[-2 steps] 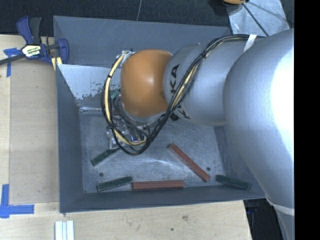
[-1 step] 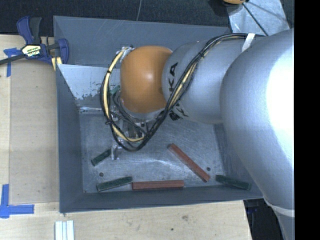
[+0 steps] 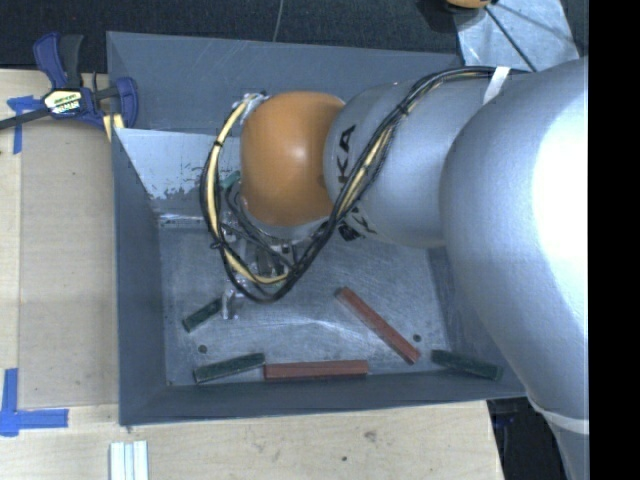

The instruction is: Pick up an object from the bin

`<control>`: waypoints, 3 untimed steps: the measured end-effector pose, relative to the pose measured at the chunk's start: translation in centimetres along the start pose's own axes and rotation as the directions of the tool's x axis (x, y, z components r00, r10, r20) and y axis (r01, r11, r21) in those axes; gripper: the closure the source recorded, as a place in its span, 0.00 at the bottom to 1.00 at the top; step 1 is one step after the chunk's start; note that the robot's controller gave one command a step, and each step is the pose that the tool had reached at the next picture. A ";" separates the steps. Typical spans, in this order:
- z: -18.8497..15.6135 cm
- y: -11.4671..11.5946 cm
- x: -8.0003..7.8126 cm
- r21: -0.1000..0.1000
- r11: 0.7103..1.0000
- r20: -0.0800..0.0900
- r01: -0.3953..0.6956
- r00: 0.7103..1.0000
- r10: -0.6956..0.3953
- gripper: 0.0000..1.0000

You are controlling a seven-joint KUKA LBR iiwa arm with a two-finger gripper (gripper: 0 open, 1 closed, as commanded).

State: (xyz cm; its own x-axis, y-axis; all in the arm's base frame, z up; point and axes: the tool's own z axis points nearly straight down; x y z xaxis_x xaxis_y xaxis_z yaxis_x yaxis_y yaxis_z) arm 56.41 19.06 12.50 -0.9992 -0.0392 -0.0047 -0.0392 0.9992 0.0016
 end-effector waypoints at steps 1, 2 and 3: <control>4.9 1.2 0.1 0.000 0.954 0.017 0.301 0.954 -0.300 1.00; 4.9 1.2 0.1 -0.001 0.954 0.017 0.300 0.954 -0.300 1.00; -11.5 0.8 -1.2 0.001 0.950 0.004 0.312 0.950 -0.312 1.00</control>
Offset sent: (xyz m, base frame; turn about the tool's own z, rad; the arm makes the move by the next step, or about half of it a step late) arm 0.0000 0.0000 0.0000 0.0000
